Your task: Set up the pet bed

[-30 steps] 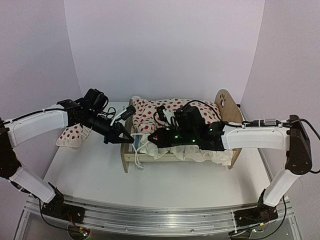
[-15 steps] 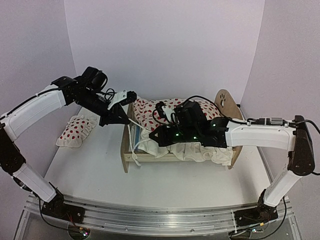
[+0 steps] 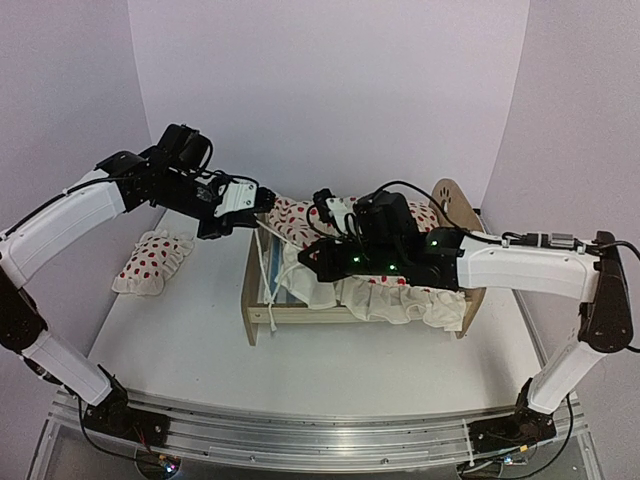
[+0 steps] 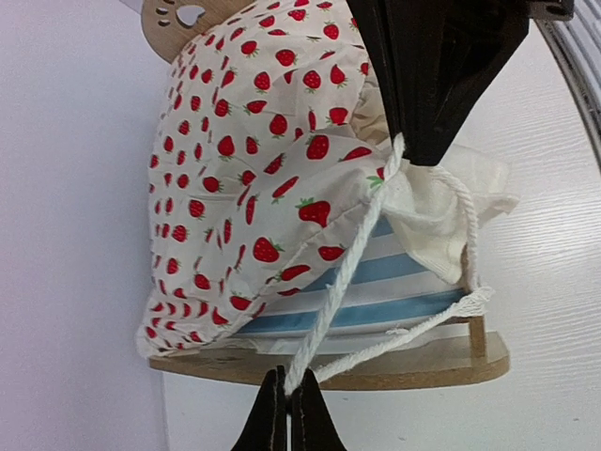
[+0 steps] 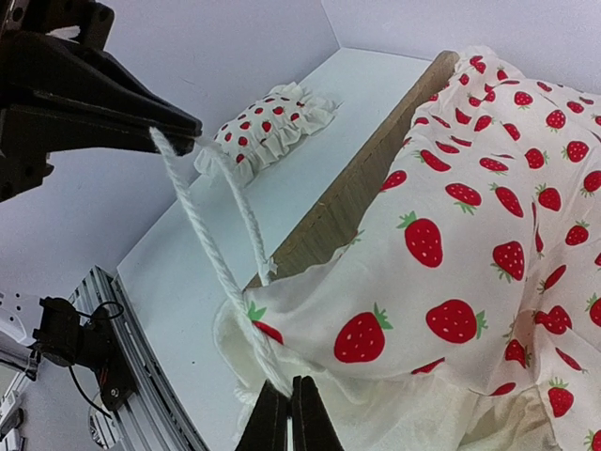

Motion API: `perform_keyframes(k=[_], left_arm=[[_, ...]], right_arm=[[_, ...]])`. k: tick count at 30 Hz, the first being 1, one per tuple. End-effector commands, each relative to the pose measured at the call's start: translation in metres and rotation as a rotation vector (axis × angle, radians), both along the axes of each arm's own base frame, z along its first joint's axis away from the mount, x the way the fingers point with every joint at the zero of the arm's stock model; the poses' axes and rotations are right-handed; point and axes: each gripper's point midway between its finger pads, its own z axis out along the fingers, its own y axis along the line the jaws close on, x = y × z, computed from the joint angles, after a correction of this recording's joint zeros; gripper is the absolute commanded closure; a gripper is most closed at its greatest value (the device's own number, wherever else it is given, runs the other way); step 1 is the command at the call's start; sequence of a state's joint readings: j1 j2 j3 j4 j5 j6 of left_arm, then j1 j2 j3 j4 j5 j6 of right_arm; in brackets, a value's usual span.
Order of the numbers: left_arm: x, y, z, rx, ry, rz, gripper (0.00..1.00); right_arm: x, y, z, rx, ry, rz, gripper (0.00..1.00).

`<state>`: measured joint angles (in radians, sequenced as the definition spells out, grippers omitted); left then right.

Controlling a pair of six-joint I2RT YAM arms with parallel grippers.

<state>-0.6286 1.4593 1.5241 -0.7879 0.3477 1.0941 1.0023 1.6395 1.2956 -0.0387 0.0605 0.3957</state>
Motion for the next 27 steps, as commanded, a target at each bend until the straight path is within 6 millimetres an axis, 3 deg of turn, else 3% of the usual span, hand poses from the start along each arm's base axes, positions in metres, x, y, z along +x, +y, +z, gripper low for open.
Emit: perform_keyframes(k=[1,6,9,14,17,27], left_arm=[[0.034,0.023,0.078,-0.058,-0.377,0.114,1.0],[0.038,0.026,0.08,-0.027,-0.429,0.116,1.0],[0.032,0.025,0.071,-0.034,-0.376,0.108,1.0],[0.012,0.017,0.046,-0.06,-0.219,0.057,1.0],[0.011,0.018,0.032,-0.038,-0.171,0.071,1.0],[-0.021,0.031,-0.018,0.156,-0.017,-0.076,1.0]], right_arm=[[0.002,-0.02,-0.027,-0.128,0.056,-0.033,1.0],[0.001,-0.02,-0.029,-0.13,0.059,-0.028,1.0],[0.002,-0.019,-0.03,-0.131,0.06,-0.027,1.0],[0.001,-0.019,-0.031,-0.131,0.063,-0.022,1.0],[0.0,-0.02,-0.03,-0.131,0.062,-0.025,1.0],[0.001,-0.019,-0.032,-0.129,0.068,-0.024,1.0]])
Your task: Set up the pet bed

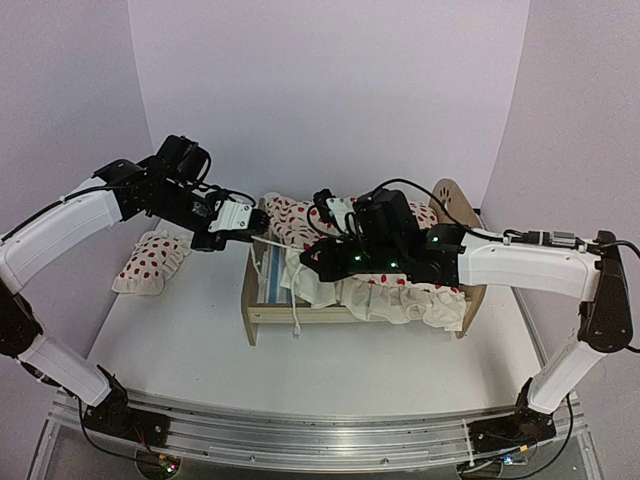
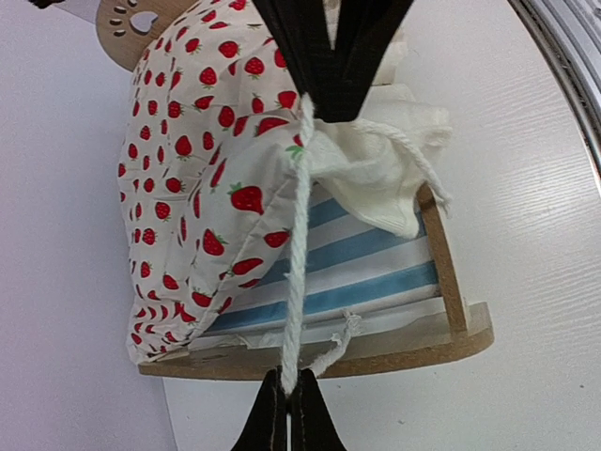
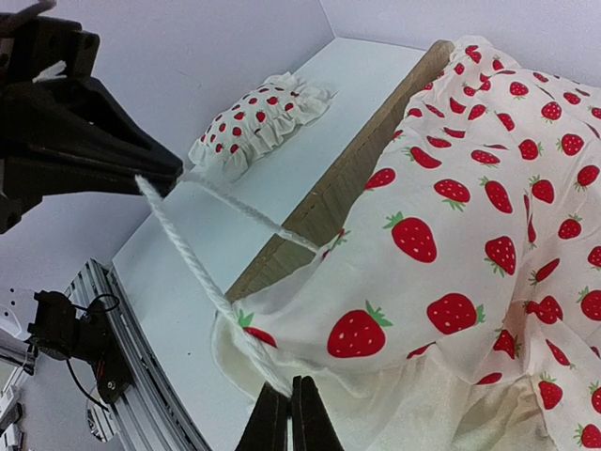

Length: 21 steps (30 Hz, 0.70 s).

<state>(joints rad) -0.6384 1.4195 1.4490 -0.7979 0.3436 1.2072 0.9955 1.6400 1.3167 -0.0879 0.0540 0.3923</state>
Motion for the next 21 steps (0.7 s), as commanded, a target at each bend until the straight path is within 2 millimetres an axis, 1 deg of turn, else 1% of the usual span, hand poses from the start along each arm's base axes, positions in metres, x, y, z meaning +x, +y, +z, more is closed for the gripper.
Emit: perform_keyframes(k=[1,5,8,11,13,16,21], left_arm=[[-0.008,0.025,-0.003,0.103,0.038,0.004,1.0],[-0.007,0.028,-0.004,0.141,0.042,0.01,1.0],[-0.016,0.024,-0.01,0.143,0.073,-0.017,1.0],[-0.021,0.02,-0.023,0.143,0.108,-0.025,1.0],[-0.021,0.02,-0.037,0.156,0.132,-0.02,1.0],[-0.017,0.018,-0.056,0.168,0.166,-0.001,1.0],[-0.012,0.007,-0.083,0.161,0.275,0.032,1.0]], right_arm=[[0.0,-0.015,-0.031,-0.106,0.053,-0.022,1.0],[0.0,-0.014,-0.033,-0.107,0.06,-0.019,1.0],[-0.001,-0.012,-0.034,-0.106,0.066,-0.015,1.0],[-0.001,-0.012,-0.035,-0.107,0.068,-0.015,1.0],[-0.002,-0.012,-0.036,-0.107,0.07,-0.014,1.0],[-0.002,-0.011,-0.037,-0.105,0.076,-0.01,1.0],[-0.004,-0.005,-0.041,-0.095,0.105,0.006,1.0]])
